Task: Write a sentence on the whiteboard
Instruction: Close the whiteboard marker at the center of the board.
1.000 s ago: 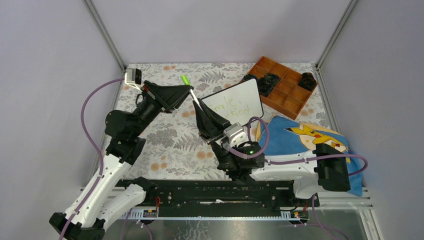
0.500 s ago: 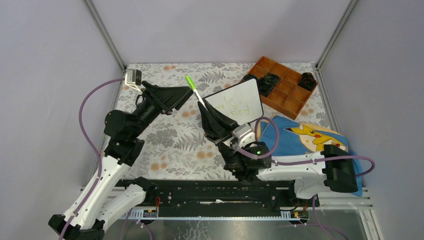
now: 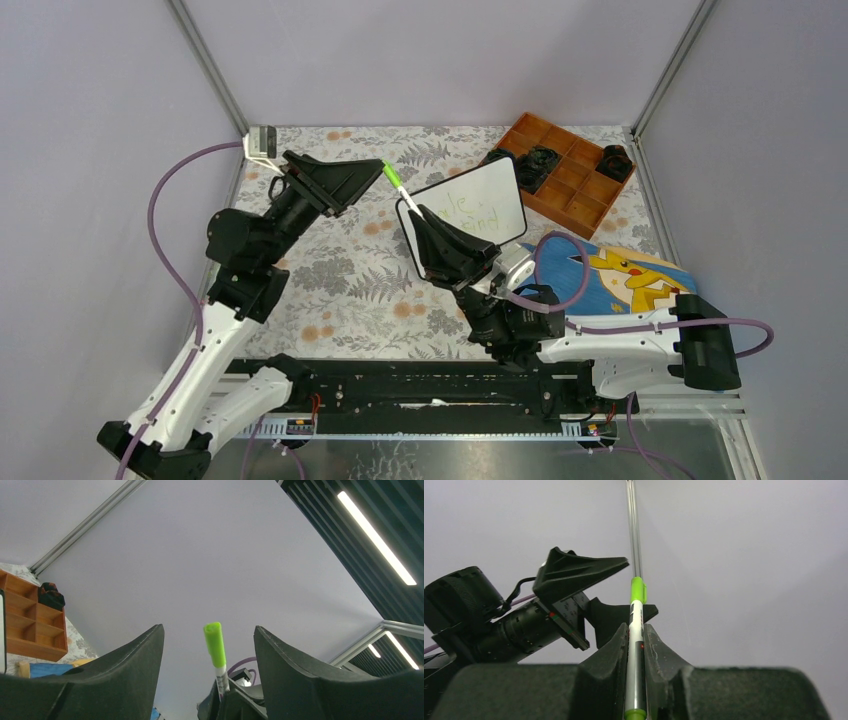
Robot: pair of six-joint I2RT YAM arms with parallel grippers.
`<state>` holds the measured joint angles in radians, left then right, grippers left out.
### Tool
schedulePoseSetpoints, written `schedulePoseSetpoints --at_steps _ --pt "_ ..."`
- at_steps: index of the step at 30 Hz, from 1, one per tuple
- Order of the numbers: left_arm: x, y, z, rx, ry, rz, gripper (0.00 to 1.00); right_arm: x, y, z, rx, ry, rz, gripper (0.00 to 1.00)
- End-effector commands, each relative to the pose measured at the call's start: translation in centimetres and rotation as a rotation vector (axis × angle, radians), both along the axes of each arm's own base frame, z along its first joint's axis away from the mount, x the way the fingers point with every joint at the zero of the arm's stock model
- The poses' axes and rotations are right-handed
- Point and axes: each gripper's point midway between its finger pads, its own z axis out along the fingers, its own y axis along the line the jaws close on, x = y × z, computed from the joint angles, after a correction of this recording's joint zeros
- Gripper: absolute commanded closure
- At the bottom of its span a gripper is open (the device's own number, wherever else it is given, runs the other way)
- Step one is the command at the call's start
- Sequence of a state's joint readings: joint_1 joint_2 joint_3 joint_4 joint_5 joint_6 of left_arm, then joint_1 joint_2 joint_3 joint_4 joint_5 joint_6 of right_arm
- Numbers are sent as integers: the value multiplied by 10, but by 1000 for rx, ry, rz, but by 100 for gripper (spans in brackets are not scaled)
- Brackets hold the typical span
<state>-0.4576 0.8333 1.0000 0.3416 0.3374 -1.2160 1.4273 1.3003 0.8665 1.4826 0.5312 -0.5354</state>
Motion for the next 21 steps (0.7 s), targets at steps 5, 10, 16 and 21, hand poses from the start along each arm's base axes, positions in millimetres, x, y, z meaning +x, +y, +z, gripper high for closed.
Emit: schedulePoseSetpoints --at_steps 5,10,16,21 --pt "-5 -4 14 2 -74 -24 36 -2 -8 10 50 -4 24 100" --pt "-4 -6 13 0 -70 -37 47 -2 -7 9 43 1 24 100" --pt "-5 -8 10 -9 -59 -57 55 3 -8 9 39 16 -7 100" --pt "-5 -8 4 -9 -42 -65 63 7 -6 7 31 30 -31 100"
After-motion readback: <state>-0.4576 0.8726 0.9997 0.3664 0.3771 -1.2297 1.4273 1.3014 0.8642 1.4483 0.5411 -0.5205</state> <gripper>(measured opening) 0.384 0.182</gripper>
